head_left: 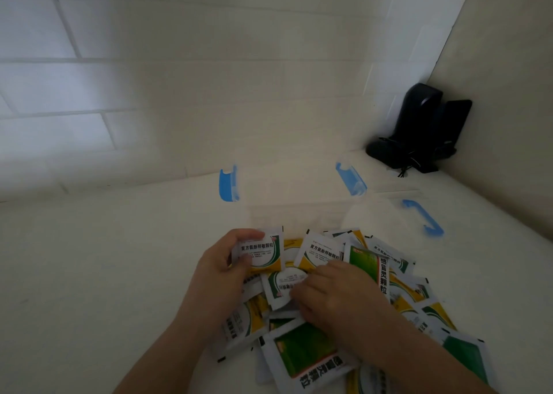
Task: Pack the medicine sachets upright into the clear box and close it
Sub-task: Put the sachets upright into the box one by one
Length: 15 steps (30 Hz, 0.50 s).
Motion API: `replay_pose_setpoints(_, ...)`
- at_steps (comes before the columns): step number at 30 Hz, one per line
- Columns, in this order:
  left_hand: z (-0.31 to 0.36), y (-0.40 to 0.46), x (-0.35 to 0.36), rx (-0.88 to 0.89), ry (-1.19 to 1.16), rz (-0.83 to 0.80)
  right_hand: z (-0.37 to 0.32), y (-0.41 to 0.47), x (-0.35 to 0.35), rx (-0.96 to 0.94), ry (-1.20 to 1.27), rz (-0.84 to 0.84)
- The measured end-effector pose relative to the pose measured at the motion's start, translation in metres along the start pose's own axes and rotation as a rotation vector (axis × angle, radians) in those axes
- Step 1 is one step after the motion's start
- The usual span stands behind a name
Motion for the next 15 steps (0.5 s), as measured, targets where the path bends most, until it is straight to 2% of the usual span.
replay_pose_setpoints(3,0.002,0.0,-0.002,-0.004,-0.03,0.007,0.021,-0.003,-0.032,0.097,0.234,0.206)
replay_pose_setpoints(6,0.011,-0.003,0.002,0.003,-0.102,-0.02,0.04,-0.005,-0.056,0.168,0.616,0.328)
replay_pose_setpoints(8,0.019,-0.009,0.014,0.014,-0.177,-0.13,0.038,0.0,-0.052,0.155,0.784,0.265)
replay_pose_setpoints(10,0.022,-0.018,0.035,-0.007,-0.229,-0.336,0.031,0.007,-0.035,0.147,0.794,0.158)
replay_pose_setpoints(12,0.023,-0.026,0.051,-0.012,-0.213,-0.489,0.032,0.009,-0.02,0.186,0.78,0.148)
replay_pose_setpoints(13,0.022,-0.027,0.053,-0.003,-0.192,-0.506,0.034,0.009,-0.017,0.209,0.781,0.169)
replay_pose_setpoints(15,0.018,-0.019,0.045,0.028,-0.119,-0.395,0.042,0.009,-0.018,0.263,0.824,0.203)
Point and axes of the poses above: each hand's wrist, its own y-axis towards the middle knuckle, its own x-axis out of the palm, z = x × y, the point moved 9 cm from there along y, towards the middle knuckle, and after that the axes turned 1 degree about z, right-handed, at the moved point
